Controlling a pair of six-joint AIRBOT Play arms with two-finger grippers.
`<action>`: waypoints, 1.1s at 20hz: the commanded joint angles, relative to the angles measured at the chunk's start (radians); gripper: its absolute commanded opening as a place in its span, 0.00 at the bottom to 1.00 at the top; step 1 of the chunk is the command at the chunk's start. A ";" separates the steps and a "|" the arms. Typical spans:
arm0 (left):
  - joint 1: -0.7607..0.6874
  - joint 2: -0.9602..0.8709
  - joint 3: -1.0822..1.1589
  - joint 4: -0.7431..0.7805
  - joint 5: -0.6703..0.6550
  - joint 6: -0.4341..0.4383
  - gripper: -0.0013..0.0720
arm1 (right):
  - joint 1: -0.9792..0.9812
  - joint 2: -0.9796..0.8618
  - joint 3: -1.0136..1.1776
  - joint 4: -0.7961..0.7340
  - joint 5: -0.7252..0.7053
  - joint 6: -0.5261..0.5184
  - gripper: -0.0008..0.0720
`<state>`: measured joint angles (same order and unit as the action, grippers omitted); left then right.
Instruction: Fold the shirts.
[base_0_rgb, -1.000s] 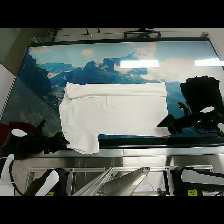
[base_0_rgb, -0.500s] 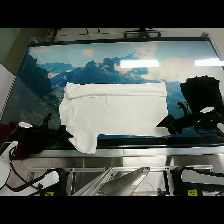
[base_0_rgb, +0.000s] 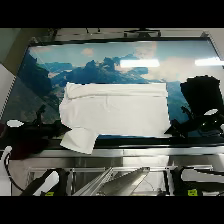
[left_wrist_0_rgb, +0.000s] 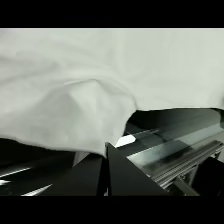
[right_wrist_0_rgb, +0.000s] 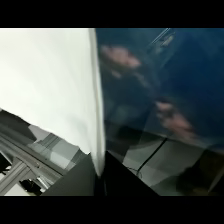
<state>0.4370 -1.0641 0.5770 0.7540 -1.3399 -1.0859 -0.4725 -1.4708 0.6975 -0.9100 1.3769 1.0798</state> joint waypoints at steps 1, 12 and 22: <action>0.000 0.062 0.055 -0.109 -0.050 0.028 0.06 | -0.029 0.011 0.032 0.071 0.071 -0.010 0.03; -0.060 -0.519 0.764 -0.312 -0.051 0.018 0.06 | 0.027 -0.166 0.355 0.665 -0.004 -0.061 0.03; -0.212 -1.205 1.498 -0.314 0.089 -0.024 0.19 | 0.117 -0.529 0.587 0.992 -0.360 -0.199 0.32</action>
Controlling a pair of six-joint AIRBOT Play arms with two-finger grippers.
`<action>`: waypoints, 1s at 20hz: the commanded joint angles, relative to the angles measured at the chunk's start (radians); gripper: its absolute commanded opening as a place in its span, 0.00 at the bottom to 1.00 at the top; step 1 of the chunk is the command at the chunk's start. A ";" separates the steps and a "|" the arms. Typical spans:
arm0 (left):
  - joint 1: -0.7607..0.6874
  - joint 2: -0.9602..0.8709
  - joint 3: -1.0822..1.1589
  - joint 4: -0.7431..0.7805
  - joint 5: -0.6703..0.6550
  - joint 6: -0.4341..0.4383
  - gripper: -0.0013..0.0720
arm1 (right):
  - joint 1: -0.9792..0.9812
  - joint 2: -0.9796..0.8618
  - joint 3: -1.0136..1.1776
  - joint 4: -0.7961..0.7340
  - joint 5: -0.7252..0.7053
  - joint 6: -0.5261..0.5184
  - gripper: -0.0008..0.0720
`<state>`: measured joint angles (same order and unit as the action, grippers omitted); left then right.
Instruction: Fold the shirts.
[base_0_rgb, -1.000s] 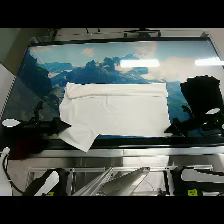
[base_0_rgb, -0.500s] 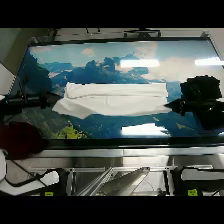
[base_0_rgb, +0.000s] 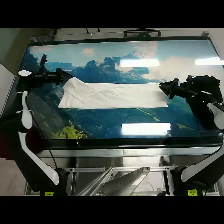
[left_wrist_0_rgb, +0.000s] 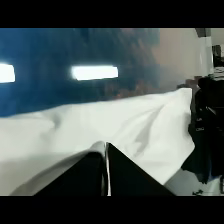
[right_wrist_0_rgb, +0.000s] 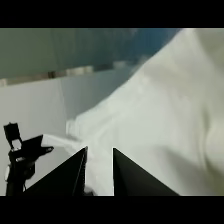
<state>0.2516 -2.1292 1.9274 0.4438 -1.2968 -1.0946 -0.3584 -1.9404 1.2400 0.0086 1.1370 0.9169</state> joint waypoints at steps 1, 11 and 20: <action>-0.027 -0.145 0.144 -0.021 0.076 -0.015 0.38 | -0.006 -0.059 0.054 0.075 -0.138 -0.036 0.41; 0.115 -0.137 0.110 -0.490 0.132 0.034 0.40 | -0.053 -0.054 0.260 -0.202 0.029 0.000 0.65; 0.149 0.041 0.067 -0.192 -0.096 -0.009 0.02 | -0.022 -0.062 0.391 -0.818 0.126 0.247 0.93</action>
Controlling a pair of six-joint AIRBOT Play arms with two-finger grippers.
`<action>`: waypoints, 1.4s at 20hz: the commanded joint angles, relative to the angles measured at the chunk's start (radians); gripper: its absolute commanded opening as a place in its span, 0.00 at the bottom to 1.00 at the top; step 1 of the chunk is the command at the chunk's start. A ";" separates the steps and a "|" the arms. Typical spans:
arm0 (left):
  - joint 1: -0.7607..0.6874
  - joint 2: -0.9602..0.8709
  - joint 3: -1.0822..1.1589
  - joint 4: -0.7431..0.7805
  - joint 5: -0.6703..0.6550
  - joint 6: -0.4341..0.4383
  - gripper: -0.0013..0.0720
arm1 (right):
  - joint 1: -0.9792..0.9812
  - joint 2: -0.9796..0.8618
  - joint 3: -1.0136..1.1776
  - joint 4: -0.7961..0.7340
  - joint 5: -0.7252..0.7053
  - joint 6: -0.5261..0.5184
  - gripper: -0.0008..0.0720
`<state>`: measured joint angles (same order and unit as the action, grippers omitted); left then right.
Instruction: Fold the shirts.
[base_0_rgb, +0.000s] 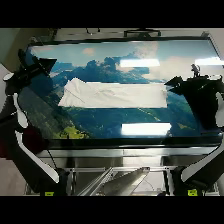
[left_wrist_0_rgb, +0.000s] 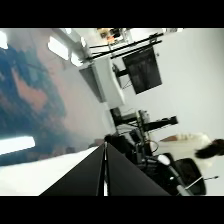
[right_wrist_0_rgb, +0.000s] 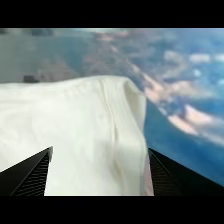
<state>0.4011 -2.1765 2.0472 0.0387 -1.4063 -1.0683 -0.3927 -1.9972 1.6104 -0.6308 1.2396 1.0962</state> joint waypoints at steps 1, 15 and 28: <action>-0.008 0.125 -0.065 0.322 0.040 -0.063 0.02 | 0.019 -0.011 0.021 -0.175 0.028 0.068 0.93; -0.424 0.162 -0.068 0.772 0.077 -0.175 0.02 | 0.148 -0.005 0.041 -0.042 0.128 0.028 0.03; -0.834 -0.124 0.069 0.910 0.292 -0.333 0.02 | 0.160 0.208 0.217 0.251 0.389 0.072 0.03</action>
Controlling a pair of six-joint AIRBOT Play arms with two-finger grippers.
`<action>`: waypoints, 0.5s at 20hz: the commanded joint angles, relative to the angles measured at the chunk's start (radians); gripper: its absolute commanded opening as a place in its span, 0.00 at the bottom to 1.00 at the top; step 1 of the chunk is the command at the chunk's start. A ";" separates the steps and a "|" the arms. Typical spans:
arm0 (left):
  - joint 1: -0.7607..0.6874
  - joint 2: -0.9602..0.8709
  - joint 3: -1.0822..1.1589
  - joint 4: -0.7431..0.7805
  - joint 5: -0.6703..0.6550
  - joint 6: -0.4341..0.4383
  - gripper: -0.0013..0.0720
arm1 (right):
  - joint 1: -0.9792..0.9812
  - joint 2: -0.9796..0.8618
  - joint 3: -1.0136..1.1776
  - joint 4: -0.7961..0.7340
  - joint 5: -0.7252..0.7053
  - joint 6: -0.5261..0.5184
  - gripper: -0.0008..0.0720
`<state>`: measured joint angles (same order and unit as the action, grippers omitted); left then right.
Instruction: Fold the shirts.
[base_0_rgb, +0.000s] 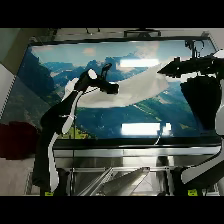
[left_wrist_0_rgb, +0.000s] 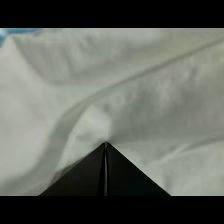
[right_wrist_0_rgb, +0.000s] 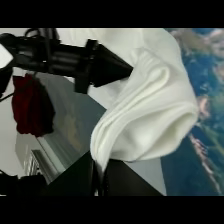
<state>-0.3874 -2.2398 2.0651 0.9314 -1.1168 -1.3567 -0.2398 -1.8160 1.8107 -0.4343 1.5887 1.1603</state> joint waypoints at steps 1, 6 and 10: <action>-0.049 -0.061 0.041 0.015 0.013 -0.048 0.02 | 0.011 0.027 0.017 0.053 0.040 0.011 0.03; 0.012 0.093 -0.003 -0.113 -0.073 -0.039 0.02 | 0.037 0.027 0.017 0.054 0.031 0.058 0.03; 0.172 0.346 0.002 -0.156 -0.200 0.021 0.02 | 0.190 0.026 0.017 0.066 -0.124 0.071 0.03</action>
<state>-0.3092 -2.0426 2.0670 0.8200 -1.2324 -1.3674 -0.1402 -1.7905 1.8271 -0.3820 1.5665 1.2129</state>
